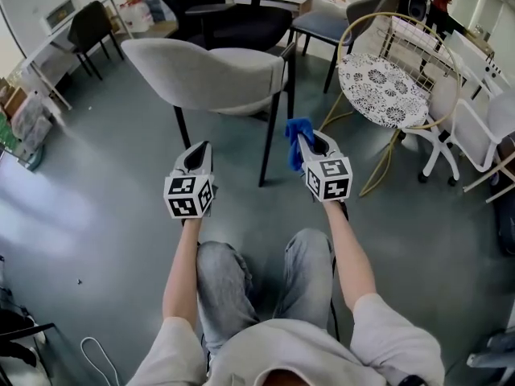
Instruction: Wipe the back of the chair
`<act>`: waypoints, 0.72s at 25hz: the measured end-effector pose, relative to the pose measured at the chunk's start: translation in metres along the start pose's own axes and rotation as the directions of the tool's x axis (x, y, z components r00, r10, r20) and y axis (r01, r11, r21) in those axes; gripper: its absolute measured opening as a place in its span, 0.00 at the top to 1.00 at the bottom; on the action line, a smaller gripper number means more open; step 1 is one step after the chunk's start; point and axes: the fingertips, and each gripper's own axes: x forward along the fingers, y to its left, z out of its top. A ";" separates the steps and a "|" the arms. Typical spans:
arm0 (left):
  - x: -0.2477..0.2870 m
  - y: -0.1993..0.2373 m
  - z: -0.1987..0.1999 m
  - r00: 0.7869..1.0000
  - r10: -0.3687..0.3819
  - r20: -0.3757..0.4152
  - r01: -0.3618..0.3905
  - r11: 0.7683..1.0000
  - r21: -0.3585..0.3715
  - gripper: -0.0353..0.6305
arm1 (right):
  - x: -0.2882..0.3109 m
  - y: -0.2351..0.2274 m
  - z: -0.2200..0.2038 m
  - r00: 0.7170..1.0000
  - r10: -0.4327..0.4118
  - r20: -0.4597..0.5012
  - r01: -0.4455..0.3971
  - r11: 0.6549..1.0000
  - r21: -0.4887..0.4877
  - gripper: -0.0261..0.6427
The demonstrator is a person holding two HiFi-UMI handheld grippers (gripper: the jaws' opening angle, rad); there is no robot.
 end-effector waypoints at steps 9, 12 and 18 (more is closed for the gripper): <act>0.016 0.026 0.007 0.998 0.007 0.066 -0.005 1.000 -0.027 0.94 | 0.016 -0.001 -0.011 1.000 -0.015 0.001 0.015 1.000 -0.023 0.90; 0.035 0.038 0.010 0.997 -0.004 0.072 0.007 0.999 -0.038 0.94 | 0.034 -0.004 -0.004 1.000 -0.029 0.005 0.029 0.999 -0.022 0.90; 0.053 0.047 0.017 0.999 -0.037 -0.001 0.037 0.996 -0.077 0.94 | 0.054 -0.016 0.018 0.996 -0.073 -0.056 0.073 0.997 0.004 0.90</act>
